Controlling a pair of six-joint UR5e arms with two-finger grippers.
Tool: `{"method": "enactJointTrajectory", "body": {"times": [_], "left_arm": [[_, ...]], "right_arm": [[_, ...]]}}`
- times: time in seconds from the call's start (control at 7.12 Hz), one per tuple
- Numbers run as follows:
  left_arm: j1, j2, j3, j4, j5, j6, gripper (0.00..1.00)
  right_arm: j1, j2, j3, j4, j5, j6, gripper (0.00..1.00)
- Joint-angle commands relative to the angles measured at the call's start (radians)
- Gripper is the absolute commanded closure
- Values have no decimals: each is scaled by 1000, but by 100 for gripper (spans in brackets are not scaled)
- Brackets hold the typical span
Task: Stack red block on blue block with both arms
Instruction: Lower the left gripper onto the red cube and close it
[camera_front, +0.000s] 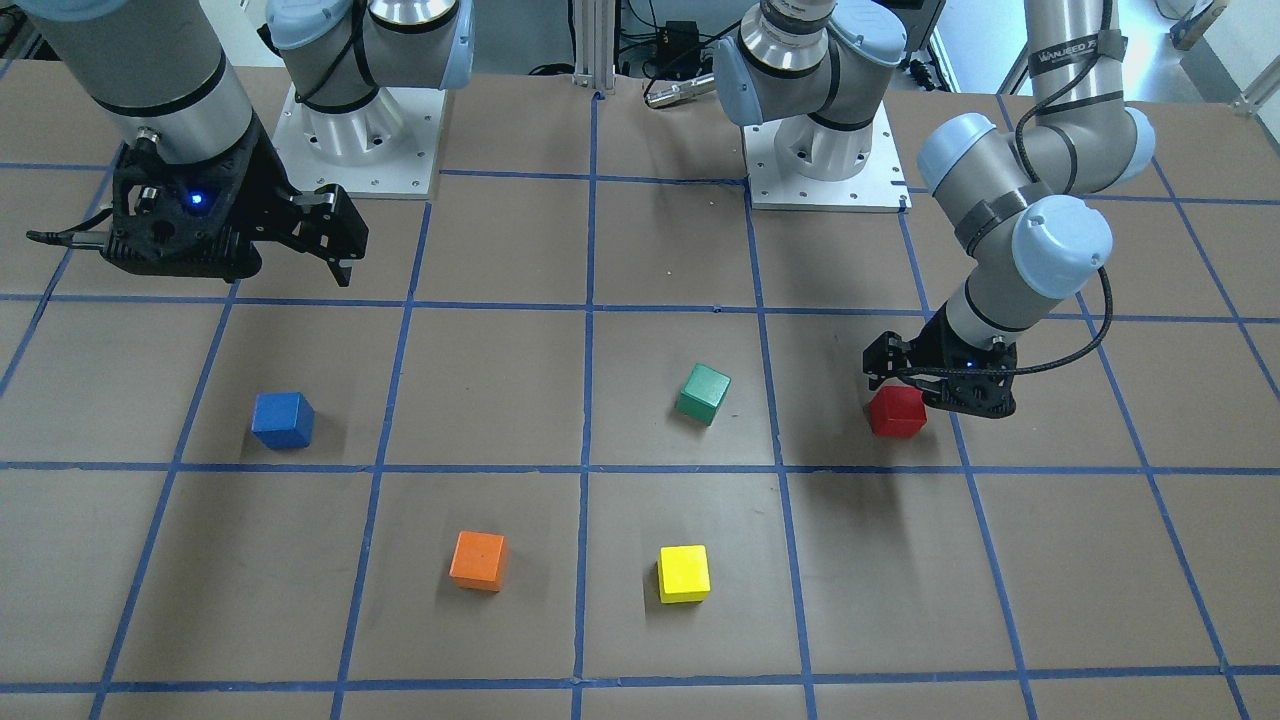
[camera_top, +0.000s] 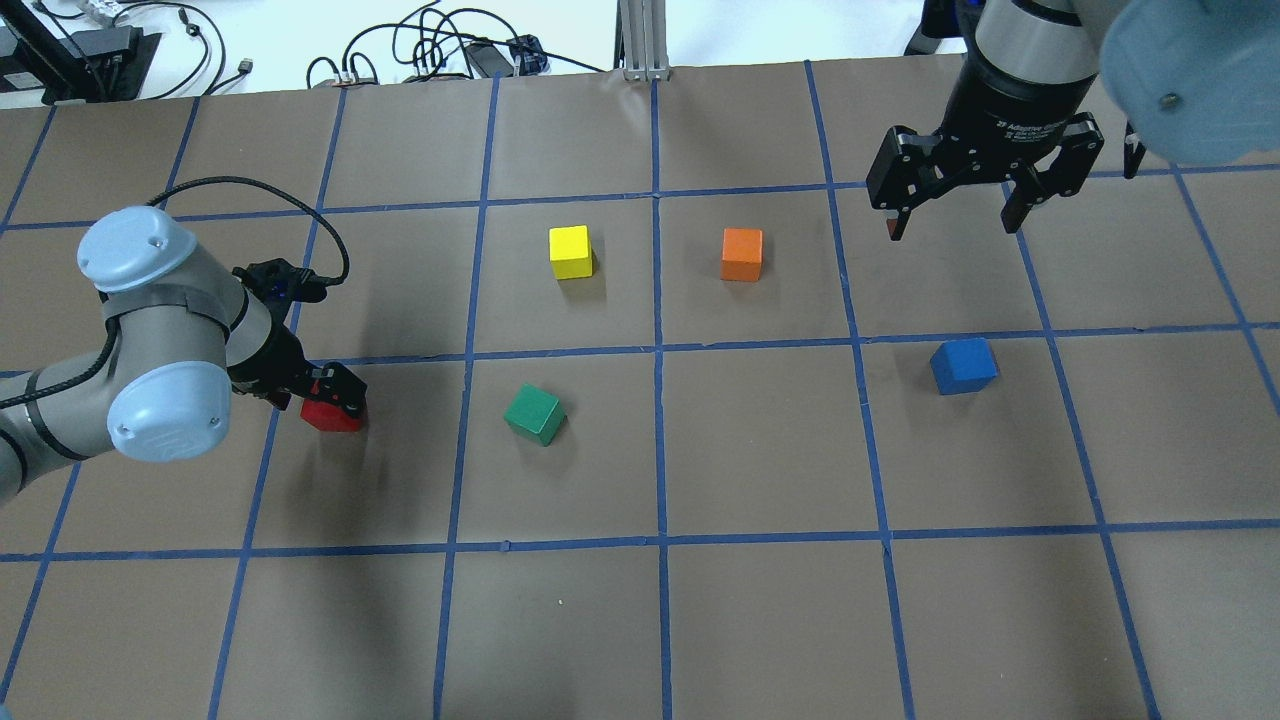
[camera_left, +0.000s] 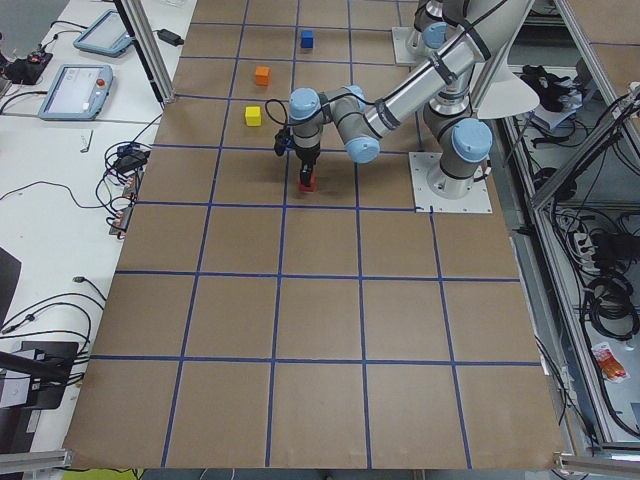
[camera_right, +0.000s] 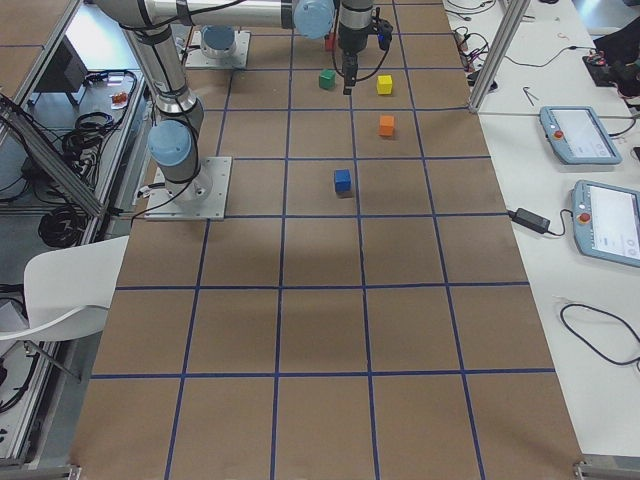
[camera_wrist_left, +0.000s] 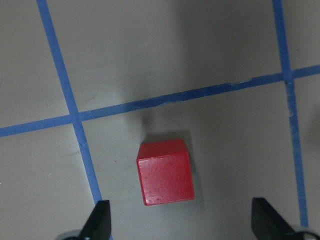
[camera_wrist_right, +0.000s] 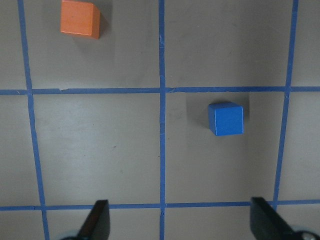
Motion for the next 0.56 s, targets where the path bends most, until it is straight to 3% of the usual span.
{"method": "enactJointTrajectory", "body": {"times": [0.0, 0.28, 0.42], "left_arm": [[-3, -58, -18, 65, -3, 1, 0], [-9, -63, -2, 102, -4, 40, 84], [-24, -62, 2, 99, 0, 21, 86]], "right_arm": [[0, 1, 0, -2, 1, 0, 0], [0, 1, 0, -2, -1, 0, 0], [0, 1, 0, -2, -1, 0, 0]]}}
